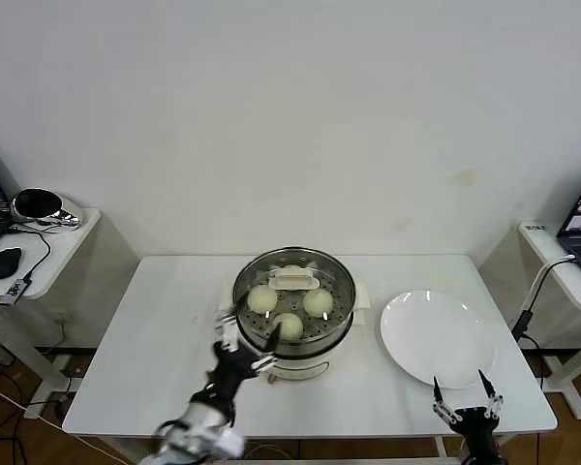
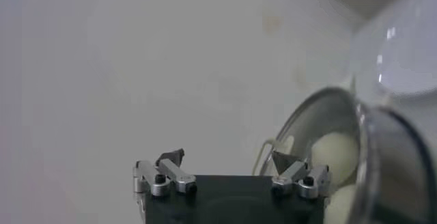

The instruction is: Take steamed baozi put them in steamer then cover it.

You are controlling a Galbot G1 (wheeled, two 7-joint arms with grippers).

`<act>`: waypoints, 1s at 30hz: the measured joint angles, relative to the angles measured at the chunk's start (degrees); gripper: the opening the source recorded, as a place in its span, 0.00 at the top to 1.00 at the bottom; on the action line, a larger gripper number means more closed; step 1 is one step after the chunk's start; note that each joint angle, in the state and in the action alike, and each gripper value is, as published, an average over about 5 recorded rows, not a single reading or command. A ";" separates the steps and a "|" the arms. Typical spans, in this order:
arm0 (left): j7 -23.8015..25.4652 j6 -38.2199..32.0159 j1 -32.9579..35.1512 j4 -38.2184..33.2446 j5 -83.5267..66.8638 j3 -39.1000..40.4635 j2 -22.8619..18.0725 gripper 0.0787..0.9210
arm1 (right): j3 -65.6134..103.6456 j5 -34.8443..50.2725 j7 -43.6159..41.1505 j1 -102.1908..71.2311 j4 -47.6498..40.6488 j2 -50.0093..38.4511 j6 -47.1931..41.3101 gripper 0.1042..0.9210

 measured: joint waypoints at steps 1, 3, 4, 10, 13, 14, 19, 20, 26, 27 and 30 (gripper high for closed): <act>-0.87 -1.68 2.45 -0.34 -3.48 -2.16 -0.56 0.12 | -0.24 0.18 -0.11 0.08 -0.06 -0.17 -0.05 0.12; -2.50 -4.64 7.29 -0.79 -10.61 -6.11 -1.66 0.12 | -0.79 0.58 -0.35 0.23 -0.23 -0.58 -0.20 0.12; -3.21 -5.87 9.57 -0.93 -14.05 -7.74 -2.18 0.12 | -1.11 0.81 -0.50 0.27 -0.30 -0.82 -0.30 0.12; -5.78 -11.23 19.39 -0.84 -29.67 -14.27 -5.35 0.12 | -3.48 2.95 -1.92 -0.09 0.02 -2.57 -1.50 0.12; -6.34 -13.02 22.09 0.12 -34.30 -16.70 -6.89 0.12 | -4.78 4.58 -2.69 -0.49 0.52 -3.53 -2.43 0.12; -6.45 -13.60 22.81 0.55 -35.58 -17.48 -7.32 0.12 | -5.20 5.16 -2.88 -0.64 0.72 -3.84 -2.74 0.12; -6.46 -15.68 25.70 2.80 -40.41 -20.98 -8.62 0.12 | -7.41 7.55 -3.49 -1.56 1.86 -5.44 -4.21 0.12; -6.37 -15.91 26.15 3.23 -41.20 -21.61 -8.81 0.12 | -7.86 7.90 -3.60 -1.75 2.11 -5.74 -4.47 0.12; -5.50 -16.61 27.46 5.54 -44.70 -24.17 -9.95 0.12 | -9.77 9.36 -3.85 -2.74 3.61 -6.80 -5.78 0.12; -5.30 -16.70 27.56 5.79 -45.07 -24.45 -10.12 0.12 | -9.95 9.59 -3.84 -2.89 3.87 -6.88 -6.01 0.12; -4.71 -16.84 27.74 6.42 -45.99 -25.21 -10.43 0.12 | -10.28 10.31 -3.71 -3.28 4.68 -7.05 -6.66 0.12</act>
